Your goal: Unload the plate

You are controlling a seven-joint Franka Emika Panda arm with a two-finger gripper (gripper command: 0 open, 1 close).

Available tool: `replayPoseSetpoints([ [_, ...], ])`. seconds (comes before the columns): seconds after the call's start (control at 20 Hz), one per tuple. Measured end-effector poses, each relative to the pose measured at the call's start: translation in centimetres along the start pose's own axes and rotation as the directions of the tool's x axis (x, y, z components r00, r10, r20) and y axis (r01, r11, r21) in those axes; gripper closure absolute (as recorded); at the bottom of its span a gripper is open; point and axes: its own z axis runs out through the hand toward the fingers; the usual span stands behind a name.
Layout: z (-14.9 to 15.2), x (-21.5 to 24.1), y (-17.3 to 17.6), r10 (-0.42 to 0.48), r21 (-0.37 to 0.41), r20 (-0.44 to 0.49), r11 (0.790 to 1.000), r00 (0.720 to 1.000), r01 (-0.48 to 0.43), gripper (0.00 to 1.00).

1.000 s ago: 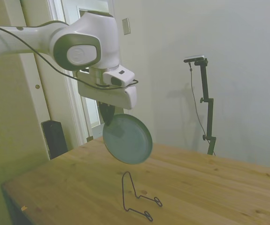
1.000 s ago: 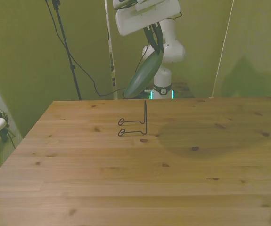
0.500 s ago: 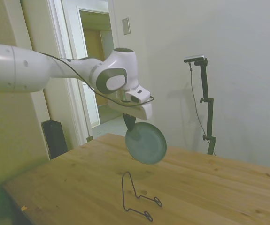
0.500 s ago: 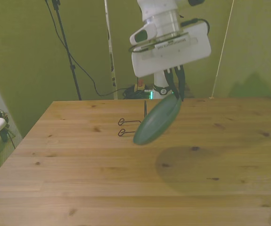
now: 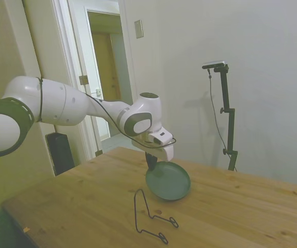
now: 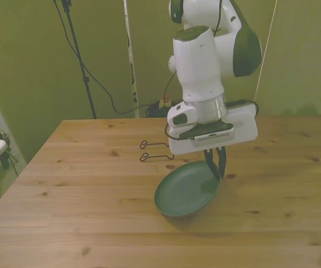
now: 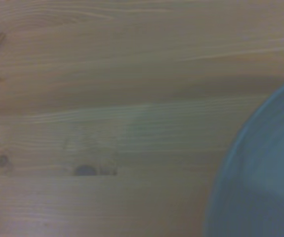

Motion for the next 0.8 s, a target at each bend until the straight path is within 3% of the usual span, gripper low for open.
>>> replayPoseSetpoints([
  [0.3,3.5,0.5,0.9,0.021,-0.037,0.026,0.999,0.999,-0.020,1.00],
  [0.55,4.7,1.4,2.1,0.044,-0.055,0.032,0.998,0.999,-0.042,1.00],
  [0.6,4.8,1.4,2.3,0.046,-0.056,0.033,0.997,0.998,-0.044,0.00],
  [0.8,3.6,1.1,1.8,0.037,-0.042,0.023,0.998,0.999,-0.036,0.00],
])
